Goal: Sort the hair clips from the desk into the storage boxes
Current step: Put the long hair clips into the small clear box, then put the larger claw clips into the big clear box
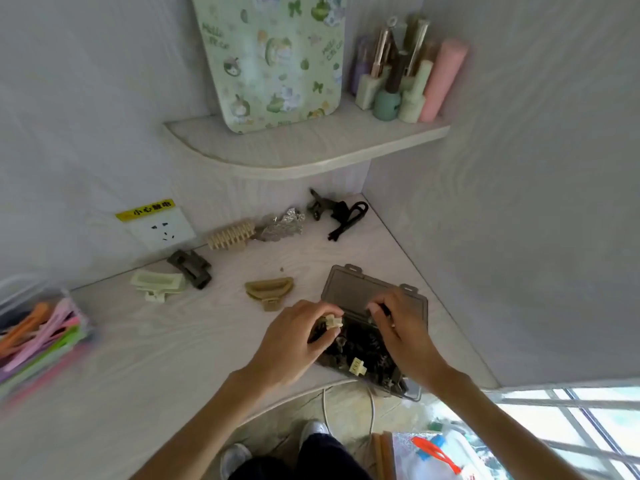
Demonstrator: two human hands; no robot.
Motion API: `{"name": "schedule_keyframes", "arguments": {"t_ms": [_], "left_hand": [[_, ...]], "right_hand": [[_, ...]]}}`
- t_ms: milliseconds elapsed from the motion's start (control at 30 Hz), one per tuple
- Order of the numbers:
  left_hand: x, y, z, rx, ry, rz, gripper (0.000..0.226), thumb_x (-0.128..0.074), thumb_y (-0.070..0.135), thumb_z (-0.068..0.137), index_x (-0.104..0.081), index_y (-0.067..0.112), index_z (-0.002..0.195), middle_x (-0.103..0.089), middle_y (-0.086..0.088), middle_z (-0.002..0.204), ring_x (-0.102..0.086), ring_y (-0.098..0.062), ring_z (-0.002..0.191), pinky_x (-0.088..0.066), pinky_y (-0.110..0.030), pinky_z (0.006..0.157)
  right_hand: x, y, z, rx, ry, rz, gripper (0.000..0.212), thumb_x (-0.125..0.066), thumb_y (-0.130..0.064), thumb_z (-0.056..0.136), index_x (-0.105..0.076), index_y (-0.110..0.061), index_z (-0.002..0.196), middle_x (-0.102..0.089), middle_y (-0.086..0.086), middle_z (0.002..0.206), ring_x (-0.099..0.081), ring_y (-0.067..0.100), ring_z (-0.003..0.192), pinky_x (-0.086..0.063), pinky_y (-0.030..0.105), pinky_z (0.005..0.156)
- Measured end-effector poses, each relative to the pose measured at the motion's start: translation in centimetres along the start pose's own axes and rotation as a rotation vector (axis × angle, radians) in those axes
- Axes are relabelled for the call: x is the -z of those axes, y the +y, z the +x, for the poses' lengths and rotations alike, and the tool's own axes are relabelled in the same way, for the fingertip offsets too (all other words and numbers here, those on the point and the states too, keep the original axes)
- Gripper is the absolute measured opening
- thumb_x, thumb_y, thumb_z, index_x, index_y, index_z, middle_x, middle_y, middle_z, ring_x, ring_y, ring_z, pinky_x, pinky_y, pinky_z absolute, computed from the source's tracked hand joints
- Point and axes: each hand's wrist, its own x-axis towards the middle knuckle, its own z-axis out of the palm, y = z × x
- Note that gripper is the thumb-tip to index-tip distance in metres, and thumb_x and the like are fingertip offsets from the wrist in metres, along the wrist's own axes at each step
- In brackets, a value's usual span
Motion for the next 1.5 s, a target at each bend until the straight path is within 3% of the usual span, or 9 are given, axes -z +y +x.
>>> {"name": "schedule_keyframes", "arguments": {"t_ms": [167,267,333,567,733,833,1100,1367,1500], "left_hand": [[-2.9,-1.3,-1.0,-0.112,-0.092,0.303,0.085,-0.039,0.070,0.080,-0.025,0.018,0.146,-0.025,0.005,0.153,-0.018,-0.009,0.142,-0.014,-0.029,0.116],[-3.3,-2.8,-1.8,-0.161,-0.154,0.592,0.092,-0.026,0.075,0.083,-0.024,0.009,0.147,-0.023,-0.004,0.154,-0.023,-0.017,0.141,-0.018,-0.040,0.116],[-3.5,-3.2,-2.0,-0.150,-0.165,0.637,0.086,-0.023,0.071,0.087,-0.025,0.008,0.146,-0.023,-0.005,0.154,-0.026,-0.019,0.140,-0.020,-0.039,0.108],[-3.8,-3.2,0.7,-0.046,-0.146,0.605,0.083,-0.016,0.067,0.087,-0.038,0.008,0.140,-0.038,-0.005,0.147,-0.038,-0.015,0.134,-0.041,-0.040,0.104],[-3.0,-1.9,3.7,0.053,-0.171,0.513,0.088,-0.032,0.064,0.089,0.003,0.010,0.149,0.007,-0.002,0.157,0.002,-0.015,0.146,-0.007,-0.034,0.116],[-1.6,-1.0,4.5,0.093,-0.221,0.467,0.093,-0.044,0.060,0.087,0.005,0.012,0.149,0.006,-0.002,0.158,0.003,-0.018,0.146,-0.006,-0.039,0.118],[7.1,-3.7,-3.5,0.283,0.066,0.263,0.042,-0.046,0.035,0.095,-0.041,0.028,0.137,-0.040,0.010,0.145,-0.039,-0.011,0.131,-0.031,-0.026,0.104],[15.1,-10.1,-19.0,0.692,0.406,0.213,0.031,-0.047,0.034,0.093,-0.055,0.033,0.123,-0.055,0.014,0.130,-0.049,-0.006,0.121,-0.040,-0.022,0.095],[18.6,-12.7,-26.5,0.841,0.743,0.341,0.034,-0.058,0.023,0.088,-0.059,0.024,0.121,-0.059,0.004,0.125,-0.051,-0.018,0.119,-0.042,-0.030,0.096]], "right_hand": [[0.1,0.9,-3.5,-0.014,-0.085,-0.092,0.049,-0.019,-0.048,0.094,-0.051,-0.025,0.124,-0.056,-0.007,0.124,-0.051,0.002,0.106,-0.042,0.017,0.093],[-0.7,2.0,-5.1,0.052,-0.200,-0.280,0.067,-0.008,-0.061,0.092,-0.023,-0.025,0.146,-0.018,-0.011,0.154,-0.015,0.004,0.140,-0.013,0.030,0.117],[-1.4,2.9,-5.8,0.095,-0.237,-0.450,0.073,-0.009,-0.067,0.090,-0.012,-0.023,0.148,-0.005,-0.009,0.155,0.001,0.007,0.144,0.000,0.038,0.119],[-0.6,3.7,-3.2,0.129,-0.250,-0.670,0.068,-0.021,-0.063,0.093,-0.026,-0.020,0.146,-0.025,0.001,0.152,-0.022,0.019,0.141,-0.015,0.042,0.110],[1.3,3.7,0.7,0.090,-0.260,-0.715,0.069,-0.017,-0.061,0.093,-0.031,-0.017,0.143,-0.036,0.003,0.148,-0.022,0.018,0.137,-0.033,0.046,0.110],[2.1,2.5,2.4,0.079,-0.353,-0.603,0.076,-0.017,-0.064,0.083,-0.026,-0.020,0.145,-0.022,0.000,0.154,-0.019,0.020,0.141,-0.018,0.040,0.118],[-0.6,-4.6,7.0,0.134,-0.453,-0.338,0.026,-0.044,-0.031,0.096,-0.066,-0.025,0.109,-0.067,-0.008,0.109,-0.063,0.007,0.093,-0.041,0.006,0.072],[-11.7,-19.1,9.5,0.351,-0.672,-0.267,0.023,-0.045,-0.026,0.096,-0.054,-0.046,0.091,-0.061,-0.019,0.105,-0.058,0.005,0.097,-0.041,0.014,0.084],[-18.4,-26.5,9.0,0.528,-0.706,-0.293,0.025,-0.044,-0.025,0.095,-0.055,-0.037,0.115,-0.056,-0.015,0.123,-0.052,0.005,0.114,-0.036,0.014,0.094]]}}
